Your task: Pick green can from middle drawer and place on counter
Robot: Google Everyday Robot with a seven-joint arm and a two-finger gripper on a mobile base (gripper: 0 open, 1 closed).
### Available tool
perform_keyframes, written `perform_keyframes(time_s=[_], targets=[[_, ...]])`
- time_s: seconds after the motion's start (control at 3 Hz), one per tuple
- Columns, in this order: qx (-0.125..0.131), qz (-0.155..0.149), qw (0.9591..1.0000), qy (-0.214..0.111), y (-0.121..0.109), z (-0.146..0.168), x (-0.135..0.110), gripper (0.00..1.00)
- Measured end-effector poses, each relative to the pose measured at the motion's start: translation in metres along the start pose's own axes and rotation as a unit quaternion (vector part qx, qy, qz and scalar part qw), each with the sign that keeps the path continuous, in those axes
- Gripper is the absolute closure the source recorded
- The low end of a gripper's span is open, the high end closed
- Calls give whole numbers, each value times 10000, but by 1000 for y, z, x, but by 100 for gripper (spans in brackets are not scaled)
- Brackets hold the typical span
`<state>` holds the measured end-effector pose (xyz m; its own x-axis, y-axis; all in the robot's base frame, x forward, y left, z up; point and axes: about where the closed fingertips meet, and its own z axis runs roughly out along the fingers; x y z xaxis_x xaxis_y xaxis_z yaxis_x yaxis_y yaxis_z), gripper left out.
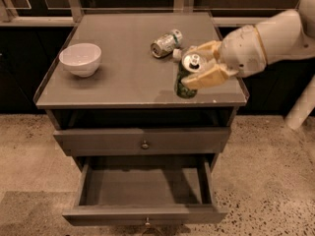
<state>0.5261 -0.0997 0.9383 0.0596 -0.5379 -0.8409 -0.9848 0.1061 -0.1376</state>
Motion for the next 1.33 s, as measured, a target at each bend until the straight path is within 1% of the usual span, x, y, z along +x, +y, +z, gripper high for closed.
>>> perform_keyframes(time_s=[0.33, 0.67, 1.0, 1.33], targets=[[-566, -203, 9982, -14, -29, 26, -23, 100], [-1439, -147, 9894, -157, -52, 70, -29, 100], [-2073, 48, 9774, -420, -74, 111, -33, 100], [-1830, -81, 9813, -591, -94, 108, -46, 82]])
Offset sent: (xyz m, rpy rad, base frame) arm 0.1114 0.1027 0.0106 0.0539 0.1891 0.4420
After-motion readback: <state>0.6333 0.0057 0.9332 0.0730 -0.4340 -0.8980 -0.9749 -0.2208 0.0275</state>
